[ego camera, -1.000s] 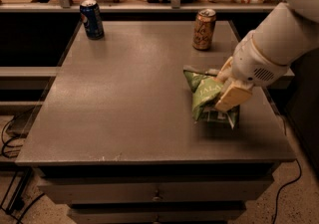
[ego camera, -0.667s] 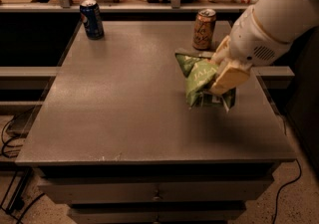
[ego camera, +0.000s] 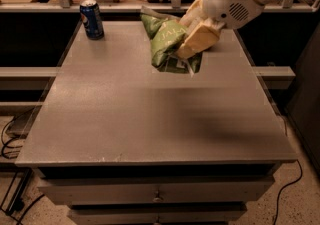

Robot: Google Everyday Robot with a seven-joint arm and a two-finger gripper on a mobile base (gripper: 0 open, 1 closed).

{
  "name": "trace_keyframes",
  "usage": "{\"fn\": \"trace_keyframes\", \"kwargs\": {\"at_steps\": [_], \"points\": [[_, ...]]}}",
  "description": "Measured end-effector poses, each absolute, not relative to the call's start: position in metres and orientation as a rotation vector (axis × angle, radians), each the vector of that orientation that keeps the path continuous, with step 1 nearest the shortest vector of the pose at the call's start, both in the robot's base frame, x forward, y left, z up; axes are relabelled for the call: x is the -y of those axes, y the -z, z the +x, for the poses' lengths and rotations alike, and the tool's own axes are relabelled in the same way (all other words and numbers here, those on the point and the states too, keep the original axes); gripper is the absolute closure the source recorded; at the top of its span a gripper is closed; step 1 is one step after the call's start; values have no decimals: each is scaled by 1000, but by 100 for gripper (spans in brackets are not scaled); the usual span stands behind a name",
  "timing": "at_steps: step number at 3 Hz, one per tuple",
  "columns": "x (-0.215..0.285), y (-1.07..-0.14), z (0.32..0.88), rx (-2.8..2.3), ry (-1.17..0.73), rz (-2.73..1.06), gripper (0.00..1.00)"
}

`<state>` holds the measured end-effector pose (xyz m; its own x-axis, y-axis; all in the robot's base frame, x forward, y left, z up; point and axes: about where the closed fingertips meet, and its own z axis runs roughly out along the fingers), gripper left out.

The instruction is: Move green jalapeno chip bag near pepsi can

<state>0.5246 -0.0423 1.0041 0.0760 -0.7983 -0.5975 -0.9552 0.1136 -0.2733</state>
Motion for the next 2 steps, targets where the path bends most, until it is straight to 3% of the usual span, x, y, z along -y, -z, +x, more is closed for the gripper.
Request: {"fn": "trace_keyframes", "kwargs": {"at_steps": [2], "points": [[34,-997,537,-1739,-333,-1650,100]]}}
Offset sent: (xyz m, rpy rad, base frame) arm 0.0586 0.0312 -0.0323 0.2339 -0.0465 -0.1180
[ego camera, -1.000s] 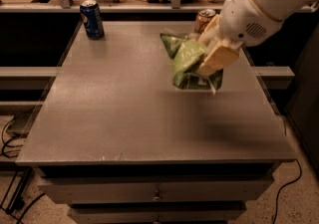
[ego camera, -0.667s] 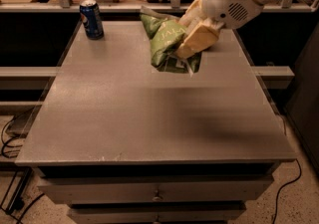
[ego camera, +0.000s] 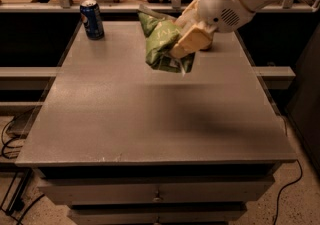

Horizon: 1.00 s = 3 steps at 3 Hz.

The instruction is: Move green jalapeno chip bag near pepsi can

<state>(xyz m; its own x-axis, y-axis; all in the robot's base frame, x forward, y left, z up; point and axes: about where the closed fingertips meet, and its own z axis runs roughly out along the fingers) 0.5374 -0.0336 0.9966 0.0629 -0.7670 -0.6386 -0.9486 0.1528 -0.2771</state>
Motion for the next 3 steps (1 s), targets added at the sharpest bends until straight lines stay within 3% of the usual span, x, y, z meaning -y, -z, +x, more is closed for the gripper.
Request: {"fn": "trace_keyframes", "kwargs": {"at_steps": [3], "points": [[-57,-946,663,-1605,-555,-1330,100]]}}
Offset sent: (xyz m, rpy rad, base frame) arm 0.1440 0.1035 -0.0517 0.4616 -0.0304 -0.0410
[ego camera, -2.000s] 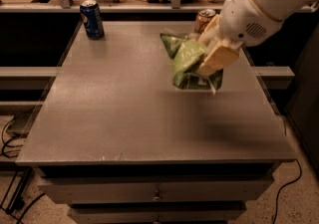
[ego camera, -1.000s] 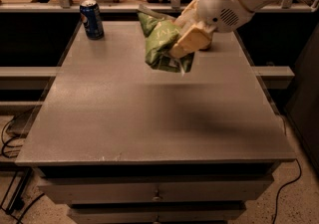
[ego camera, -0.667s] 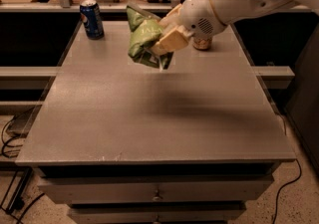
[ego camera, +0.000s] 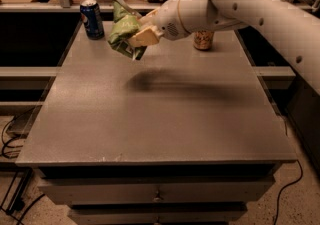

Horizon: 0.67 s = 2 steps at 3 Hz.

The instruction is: Move green jalapeno chip bag near pepsi can

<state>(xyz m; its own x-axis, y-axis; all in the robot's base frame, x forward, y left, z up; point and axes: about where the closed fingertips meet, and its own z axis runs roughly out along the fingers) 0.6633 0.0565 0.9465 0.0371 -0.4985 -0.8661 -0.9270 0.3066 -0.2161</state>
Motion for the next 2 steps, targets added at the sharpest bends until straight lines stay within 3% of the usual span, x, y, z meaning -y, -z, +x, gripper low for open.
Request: {"fn": "trace_keyframes", "kwargs": {"at_steps": [2], "points": [[-87,-909,729,-1752,-504,-1237,100]]}}
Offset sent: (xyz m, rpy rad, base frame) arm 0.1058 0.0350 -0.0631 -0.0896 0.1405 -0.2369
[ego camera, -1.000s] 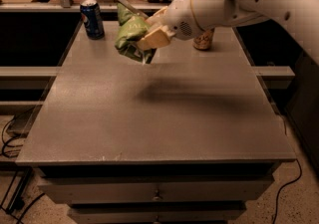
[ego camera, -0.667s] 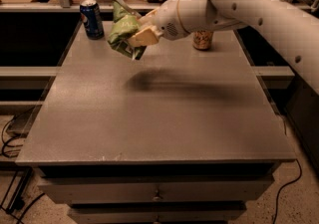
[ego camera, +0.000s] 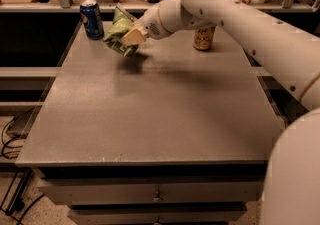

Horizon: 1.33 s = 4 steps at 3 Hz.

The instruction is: Move green jalapeno chip bag near pepsi can

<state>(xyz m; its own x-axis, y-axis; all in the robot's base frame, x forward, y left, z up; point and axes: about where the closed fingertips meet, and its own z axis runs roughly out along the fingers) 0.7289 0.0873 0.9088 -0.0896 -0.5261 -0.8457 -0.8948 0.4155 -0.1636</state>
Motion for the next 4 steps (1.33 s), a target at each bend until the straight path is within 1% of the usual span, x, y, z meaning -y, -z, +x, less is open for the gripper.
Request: {"fn": "trace_keyframes", "kwargs": {"at_steps": [1,2,4], "points": [[-98,-896,750,-1827,-468,-1208,100],[-108,-889,763,-1869,-462,-1187,81],[-135,-885,779,-1881,-502,-1159,35]]}}
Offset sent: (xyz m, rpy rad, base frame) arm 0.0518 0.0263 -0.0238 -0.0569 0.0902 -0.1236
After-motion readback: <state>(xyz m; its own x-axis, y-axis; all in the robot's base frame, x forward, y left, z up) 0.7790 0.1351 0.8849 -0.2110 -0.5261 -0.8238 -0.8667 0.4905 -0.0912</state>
